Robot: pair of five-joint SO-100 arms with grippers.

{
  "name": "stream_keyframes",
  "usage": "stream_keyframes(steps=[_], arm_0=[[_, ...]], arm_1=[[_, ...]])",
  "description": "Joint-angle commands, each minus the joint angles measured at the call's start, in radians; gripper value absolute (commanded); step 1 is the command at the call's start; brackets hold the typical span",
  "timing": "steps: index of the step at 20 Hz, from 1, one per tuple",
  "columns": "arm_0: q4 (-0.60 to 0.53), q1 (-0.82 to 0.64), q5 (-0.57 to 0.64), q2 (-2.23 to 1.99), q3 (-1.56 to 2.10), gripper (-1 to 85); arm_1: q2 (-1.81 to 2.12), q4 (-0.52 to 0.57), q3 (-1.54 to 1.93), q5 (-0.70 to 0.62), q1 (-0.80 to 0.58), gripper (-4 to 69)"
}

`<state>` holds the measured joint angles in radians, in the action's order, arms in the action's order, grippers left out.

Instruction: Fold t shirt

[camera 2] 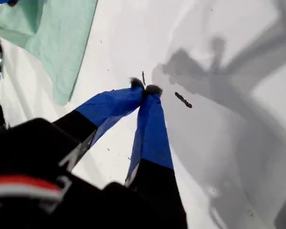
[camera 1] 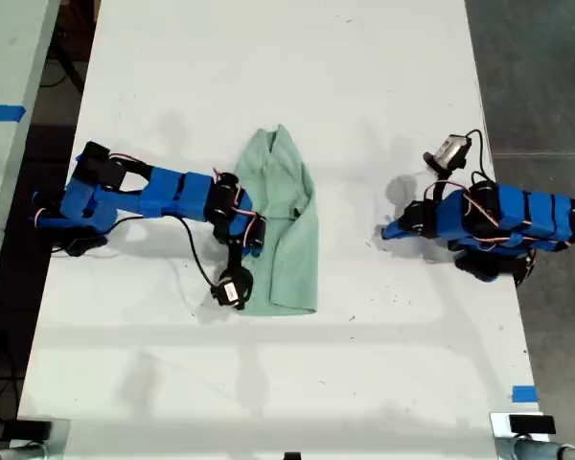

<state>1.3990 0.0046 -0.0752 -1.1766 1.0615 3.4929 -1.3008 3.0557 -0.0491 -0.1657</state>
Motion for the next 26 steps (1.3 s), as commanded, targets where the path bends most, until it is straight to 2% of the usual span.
stream_keyframes(steps=[1, 5, 6, 7, 8, 10, 13, 14, 15, 16, 21, 22, 23, 26], arm_0=[[-0.098, -0.02, 0.075, -0.014, -0.061, -0.2], [-0.135, -0.051, 0.109, 0.021, -0.063, 0.0], [-0.137, -0.061, 0.109, 0.034, -0.063, 10.4], [-0.141, -0.071, 0.121, 0.046, -0.063, 25.4], [-0.141, -0.077, 0.123, 0.055, -0.063, 31.6], [-0.14, -0.086, 0.127, 0.066, -0.063, 35.9], [-0.109, -0.092, 0.117, 0.044, -0.063, 34.4], [-0.08, -0.094, 0.103, 0.018, -0.061, 30.1], [-0.054, -0.097, 0.098, -0.018, -0.06, 14.5], [-0.029, -0.097, 0.098, -0.071, -0.057, 2.6], [0.054, -0.072, 0.126, -0.476, 0.106, -0.1], [0.037, -0.072, 0.112, -0.601, 0.225, -0.1], [-0.035, -0.075, 0.097, -0.765, 0.403, -0.1], [-0.402, -0.081, 0.044, -1.333, 1.104, -0.1]], arm_1=[[0.014, -0.003, 0.058, 0.006, -0.005, 1.3], [0.014, -0.003, 0.058, 0.006, -0.005, 1.3], [0.014, -0.003, 0.058, 0.006, -0.005, 1.3], [0.014, -0.003, 0.058, 0.006, -0.005, 1.3], [0.014, -0.003, 0.058, 0.005, -0.005, 1.3], [0.014, -0.003, 0.058, 0.005, -0.005, 1.3], [0.014, -0.003, 0.058, 0.005, -0.005, 1.3], [0.014, -0.003, 0.058, 0.005, -0.005, 1.3], [0.014, -0.003, 0.058, 0.003, -0.005, 1.3], [0.014, -0.003, 0.058, 0.003, -0.005, 1.3], [0.014, -0.003, 0.058, 0.002, -0.005, 1.3], [0.014, -0.003, 0.058, 0.002, -0.005, 1.3], [0.014, -0.003, 0.058, 0.002, -0.005, 1.3], [0.014, -0.003, 0.058, 0.002, -0.006, 1.3]])
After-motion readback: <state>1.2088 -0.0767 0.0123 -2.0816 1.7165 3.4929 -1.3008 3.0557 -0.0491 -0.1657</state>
